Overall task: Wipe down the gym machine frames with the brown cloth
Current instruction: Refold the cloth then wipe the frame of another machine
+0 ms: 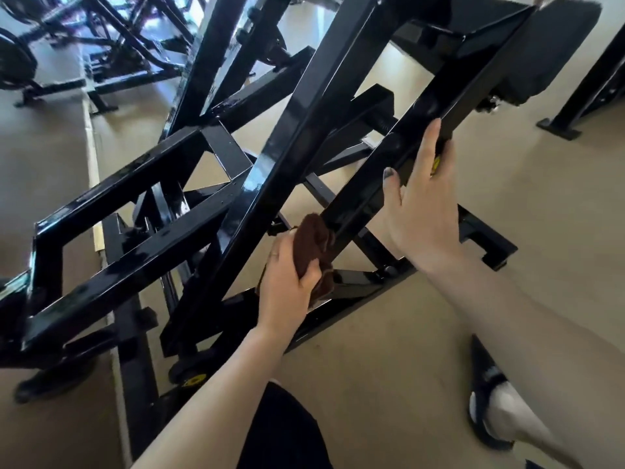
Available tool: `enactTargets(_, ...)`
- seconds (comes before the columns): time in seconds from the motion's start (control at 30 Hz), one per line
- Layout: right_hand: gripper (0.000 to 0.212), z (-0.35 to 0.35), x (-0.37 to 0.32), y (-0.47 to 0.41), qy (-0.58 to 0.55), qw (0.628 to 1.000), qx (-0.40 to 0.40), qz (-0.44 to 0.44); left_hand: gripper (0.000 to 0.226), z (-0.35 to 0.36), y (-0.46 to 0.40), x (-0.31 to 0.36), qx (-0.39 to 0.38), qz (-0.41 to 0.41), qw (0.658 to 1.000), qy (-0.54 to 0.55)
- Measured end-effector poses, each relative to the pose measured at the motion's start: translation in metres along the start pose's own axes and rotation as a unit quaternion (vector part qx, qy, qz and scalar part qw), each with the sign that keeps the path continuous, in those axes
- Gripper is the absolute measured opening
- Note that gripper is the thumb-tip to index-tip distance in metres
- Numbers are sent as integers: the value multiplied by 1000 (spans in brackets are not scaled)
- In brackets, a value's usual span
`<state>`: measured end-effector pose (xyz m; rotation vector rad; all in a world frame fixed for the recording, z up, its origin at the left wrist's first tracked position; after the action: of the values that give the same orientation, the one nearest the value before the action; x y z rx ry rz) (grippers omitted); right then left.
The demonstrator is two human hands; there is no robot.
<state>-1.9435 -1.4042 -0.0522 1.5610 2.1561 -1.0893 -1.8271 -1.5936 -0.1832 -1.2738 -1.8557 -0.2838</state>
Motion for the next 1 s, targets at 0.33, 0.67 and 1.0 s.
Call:
enactTargets(0.33, 62, 109, -85, 95, 215, 873, -274, -343, 31, -26, 69, -88, 18, -109, 994, 14)
enactTargets(0.67, 81, 154, -89, 86, 229, 849, -292, -376, 41, -16, 63, -78, 81, -160, 983, 20)
enactTargets(1.0, 79, 160, -86, 91, 245, 813, -283, -447, 19, -30, 102, -106, 116, -323, 939, 14)
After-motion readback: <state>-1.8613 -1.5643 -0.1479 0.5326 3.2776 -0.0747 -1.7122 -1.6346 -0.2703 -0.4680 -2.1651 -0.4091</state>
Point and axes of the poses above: each hand's wrist, its own y-axis away from the middle knuckle, its own z-axis out of the palm, x = y × z, the point moved 8 cm from there along -y, towards the middle knuckle, and after that the axes turned 5 degrees about -y, right-handed, at the moved point
